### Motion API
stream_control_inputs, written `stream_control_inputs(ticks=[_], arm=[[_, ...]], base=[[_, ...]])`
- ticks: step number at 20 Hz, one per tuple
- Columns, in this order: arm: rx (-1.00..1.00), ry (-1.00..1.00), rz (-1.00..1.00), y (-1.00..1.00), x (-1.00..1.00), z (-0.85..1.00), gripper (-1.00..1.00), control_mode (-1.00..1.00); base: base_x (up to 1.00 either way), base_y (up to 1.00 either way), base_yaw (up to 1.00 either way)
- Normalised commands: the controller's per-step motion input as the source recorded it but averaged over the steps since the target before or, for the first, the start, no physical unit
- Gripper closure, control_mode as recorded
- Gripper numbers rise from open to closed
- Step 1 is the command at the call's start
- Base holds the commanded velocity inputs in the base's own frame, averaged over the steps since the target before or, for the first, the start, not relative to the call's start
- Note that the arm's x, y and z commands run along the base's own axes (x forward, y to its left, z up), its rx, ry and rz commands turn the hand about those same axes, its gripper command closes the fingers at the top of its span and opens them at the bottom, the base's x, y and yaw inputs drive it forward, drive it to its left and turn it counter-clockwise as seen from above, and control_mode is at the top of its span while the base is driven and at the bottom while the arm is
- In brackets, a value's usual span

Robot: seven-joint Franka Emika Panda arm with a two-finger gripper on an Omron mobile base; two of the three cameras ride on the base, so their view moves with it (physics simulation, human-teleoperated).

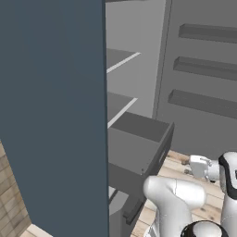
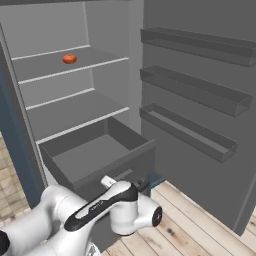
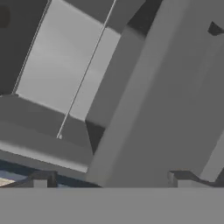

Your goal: Place the broccoli and garlic inside the fridge drawer. Close the drawer after placing the vegetables.

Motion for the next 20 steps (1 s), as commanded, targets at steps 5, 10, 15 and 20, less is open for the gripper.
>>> stream_control_inputs(ticks=[5,10,15,20], arm=[[0.17,0.1,-0.27,0.0,0.57,-0.21,-1.0,-1.0],[0.12,0.12,-0.2,0.0,0.5,-0.38,-1.0,-1.0],[0.12,0.04,-0.12,0.04,0.54,-0.34,-1.0,-1.0],[0.05,0.0,-0.06,0.47,0.42,-0.04,-1.0,-1.0]], base=[[0.0,0.0,0.0],[0.0,0.0,0.0],[0.0,0.0,0.0],[0.0,0.0,0.0]])
